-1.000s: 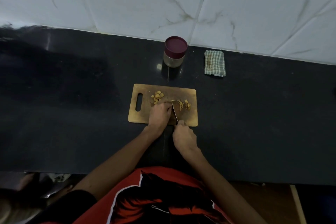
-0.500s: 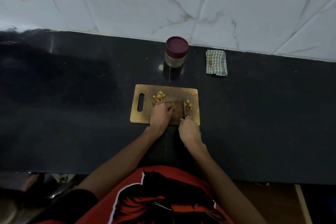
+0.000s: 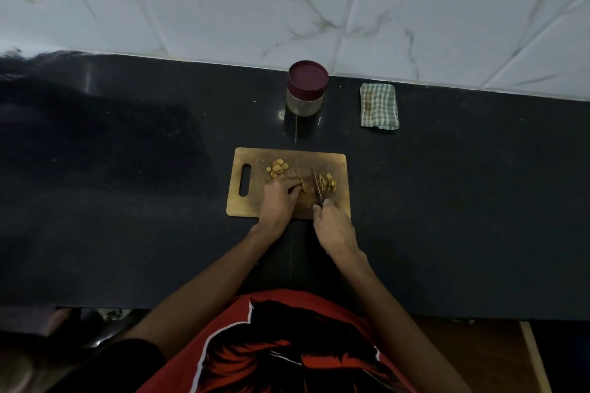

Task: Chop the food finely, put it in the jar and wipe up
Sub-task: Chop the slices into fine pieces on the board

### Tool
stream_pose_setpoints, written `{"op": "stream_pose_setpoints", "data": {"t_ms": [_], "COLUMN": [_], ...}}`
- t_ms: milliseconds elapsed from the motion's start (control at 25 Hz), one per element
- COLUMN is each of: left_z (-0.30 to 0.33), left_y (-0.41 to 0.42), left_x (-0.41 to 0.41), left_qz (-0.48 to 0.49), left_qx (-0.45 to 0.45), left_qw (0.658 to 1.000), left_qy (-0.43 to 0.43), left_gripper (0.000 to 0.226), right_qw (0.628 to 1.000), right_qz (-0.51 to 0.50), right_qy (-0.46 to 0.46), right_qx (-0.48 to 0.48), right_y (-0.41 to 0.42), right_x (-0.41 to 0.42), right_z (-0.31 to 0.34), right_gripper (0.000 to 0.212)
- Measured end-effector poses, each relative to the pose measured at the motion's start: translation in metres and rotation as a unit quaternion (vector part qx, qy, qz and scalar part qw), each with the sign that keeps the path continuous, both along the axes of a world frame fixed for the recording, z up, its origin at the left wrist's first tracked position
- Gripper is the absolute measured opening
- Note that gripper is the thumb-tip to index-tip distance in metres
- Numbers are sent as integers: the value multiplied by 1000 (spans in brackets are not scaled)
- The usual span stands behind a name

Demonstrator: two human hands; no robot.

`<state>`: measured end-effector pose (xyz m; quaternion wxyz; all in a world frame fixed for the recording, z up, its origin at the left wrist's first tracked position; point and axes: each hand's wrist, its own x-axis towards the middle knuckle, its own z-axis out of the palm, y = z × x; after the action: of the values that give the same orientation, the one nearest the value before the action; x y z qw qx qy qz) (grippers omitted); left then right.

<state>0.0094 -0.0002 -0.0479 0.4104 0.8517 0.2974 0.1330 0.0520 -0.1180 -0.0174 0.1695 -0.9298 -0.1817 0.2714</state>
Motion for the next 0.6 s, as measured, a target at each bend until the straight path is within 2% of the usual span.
{"op": "stream_pose_setpoints", "data": {"t_ms": [200,360,480,600], "left_z": [2,7,8,9], "left_y": [-4,-16,-20,-14], "left_x": [-1,0,6,6], "left_qz": [-17,-89,-132,-135], "left_qx": [23,43,55,41], "left_qw": [999,994,989,990], "left_qy": [-27,-54,-46,-28], "left_gripper": [22,28,28,26], "right_qw": [1000,999,996,992], "right_qz": [-22,-32,-50,-81], "right_qy": [-11,8,30,48], "right_qx": [19,36,62,84], "right_y": [-9,-8,-9,-13], "right_x": [12,10,10,13], "right_z": [1,3,4,6], "right_gripper": [27,23,20,25]}}
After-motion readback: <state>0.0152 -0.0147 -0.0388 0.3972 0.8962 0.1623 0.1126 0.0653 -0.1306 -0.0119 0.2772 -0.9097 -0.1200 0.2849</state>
